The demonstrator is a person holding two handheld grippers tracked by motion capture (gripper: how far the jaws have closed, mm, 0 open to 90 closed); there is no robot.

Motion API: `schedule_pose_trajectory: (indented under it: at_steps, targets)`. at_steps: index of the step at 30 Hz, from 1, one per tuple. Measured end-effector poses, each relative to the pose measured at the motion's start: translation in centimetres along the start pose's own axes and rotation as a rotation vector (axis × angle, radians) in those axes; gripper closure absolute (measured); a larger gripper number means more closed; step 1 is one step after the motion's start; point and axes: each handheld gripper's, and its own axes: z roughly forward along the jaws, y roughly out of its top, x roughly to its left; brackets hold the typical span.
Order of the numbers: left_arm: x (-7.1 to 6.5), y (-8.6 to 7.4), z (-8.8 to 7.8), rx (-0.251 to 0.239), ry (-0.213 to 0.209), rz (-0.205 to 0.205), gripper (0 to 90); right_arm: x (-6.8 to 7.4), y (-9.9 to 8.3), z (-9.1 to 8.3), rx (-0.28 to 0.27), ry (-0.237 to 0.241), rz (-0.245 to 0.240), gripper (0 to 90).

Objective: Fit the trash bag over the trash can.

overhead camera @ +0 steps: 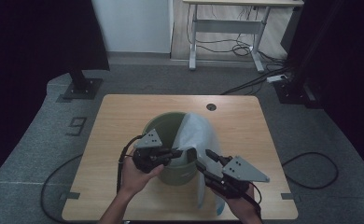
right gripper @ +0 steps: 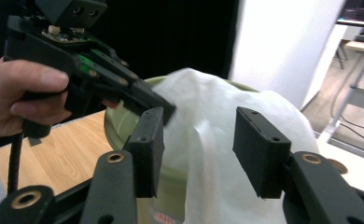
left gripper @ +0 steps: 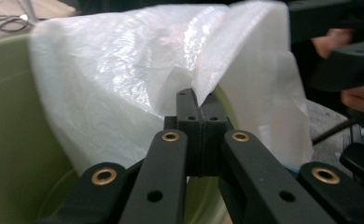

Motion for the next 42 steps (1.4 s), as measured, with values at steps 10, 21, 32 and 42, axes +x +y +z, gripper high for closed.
schedule_pose_trajectory:
  at_steps: [10,21,32,42]
  targets:
    - [1.6,-0.2,-1.9,-0.030,0.039,-0.044,89.8,1.7,-3.6,-2.3,0.052,-0.061,0.048,37.5]
    - [2.1,-0.3,-2.5,-0.039,0.051,-0.057,89.8,1.6,-8.1,-1.9,0.085,-0.087,0.108,37.5]
    - [1.9,0.1,-2.7,-0.051,0.025,-0.055,89.8,2.0,-10.1,0.4,0.189,-0.115,0.111,43.5]
    - [1.7,-0.1,-3.1,-0.053,0.010,-0.035,89.8,-0.2,-10.7,1.7,0.184,-0.096,0.155,81.5]
